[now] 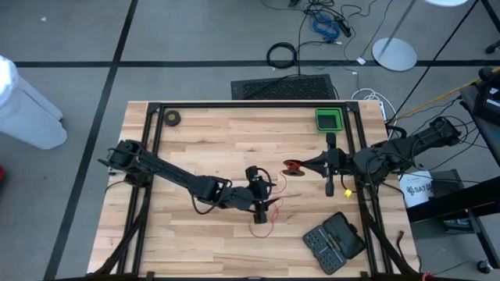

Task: Coil cords
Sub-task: Uncoil the red wire from the spool

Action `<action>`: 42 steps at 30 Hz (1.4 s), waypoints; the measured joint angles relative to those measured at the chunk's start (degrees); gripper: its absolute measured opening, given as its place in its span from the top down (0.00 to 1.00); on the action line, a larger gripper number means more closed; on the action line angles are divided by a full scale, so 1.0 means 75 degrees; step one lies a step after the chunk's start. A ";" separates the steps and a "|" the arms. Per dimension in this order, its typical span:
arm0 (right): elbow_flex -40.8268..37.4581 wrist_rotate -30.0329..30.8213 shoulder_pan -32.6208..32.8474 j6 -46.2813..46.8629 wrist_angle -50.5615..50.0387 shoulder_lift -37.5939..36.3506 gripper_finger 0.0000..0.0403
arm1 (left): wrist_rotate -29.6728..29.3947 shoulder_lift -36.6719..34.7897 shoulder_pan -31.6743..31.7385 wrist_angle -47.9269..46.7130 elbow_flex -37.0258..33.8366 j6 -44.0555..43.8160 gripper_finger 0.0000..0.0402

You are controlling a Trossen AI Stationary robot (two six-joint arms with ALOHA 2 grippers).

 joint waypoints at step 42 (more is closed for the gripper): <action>0.0002 0.0002 -0.0002 -0.0036 0.0006 0.0034 1.00 | -0.1670 -0.1644 -0.0528 -0.2025 0.0003 -0.0441 0.99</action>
